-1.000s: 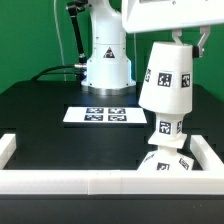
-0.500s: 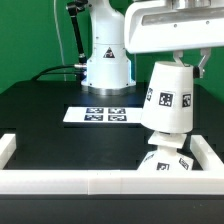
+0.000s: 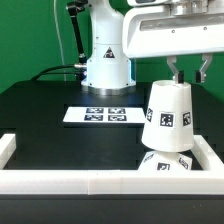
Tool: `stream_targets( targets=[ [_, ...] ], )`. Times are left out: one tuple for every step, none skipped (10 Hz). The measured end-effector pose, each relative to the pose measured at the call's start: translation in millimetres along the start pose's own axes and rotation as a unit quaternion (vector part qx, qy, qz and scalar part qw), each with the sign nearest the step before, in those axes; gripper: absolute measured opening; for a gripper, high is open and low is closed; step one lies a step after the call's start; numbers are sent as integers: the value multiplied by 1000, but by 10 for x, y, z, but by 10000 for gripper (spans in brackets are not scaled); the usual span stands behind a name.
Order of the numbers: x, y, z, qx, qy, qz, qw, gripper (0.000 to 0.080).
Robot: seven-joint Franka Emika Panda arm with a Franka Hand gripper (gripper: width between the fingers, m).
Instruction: Assemble lamp
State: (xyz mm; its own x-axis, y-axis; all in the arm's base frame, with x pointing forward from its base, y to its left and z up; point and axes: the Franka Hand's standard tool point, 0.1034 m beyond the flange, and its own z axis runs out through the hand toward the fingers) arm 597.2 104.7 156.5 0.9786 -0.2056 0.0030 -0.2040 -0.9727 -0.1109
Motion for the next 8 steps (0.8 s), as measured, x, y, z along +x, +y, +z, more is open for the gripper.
stream_targets(
  targets=[
    [2, 5, -1, 0, 0, 0, 1000, 419],
    [6, 15, -4, 0, 0, 1, 1000, 419],
    [13, 32, -25, -1, 1, 2, 1000, 553],
    [18, 44, -92, 0, 2, 2, 1000, 671],
    [4, 35, -151, 0, 6, 9, 1000, 671],
    [-18, 22, -182, 1, 8, 10, 1000, 691],
    [-20, 35, -154, 0, 6, 10, 1000, 697],
    [-22, 37, -147, -1, 5, 10, 1000, 697]
  ],
)
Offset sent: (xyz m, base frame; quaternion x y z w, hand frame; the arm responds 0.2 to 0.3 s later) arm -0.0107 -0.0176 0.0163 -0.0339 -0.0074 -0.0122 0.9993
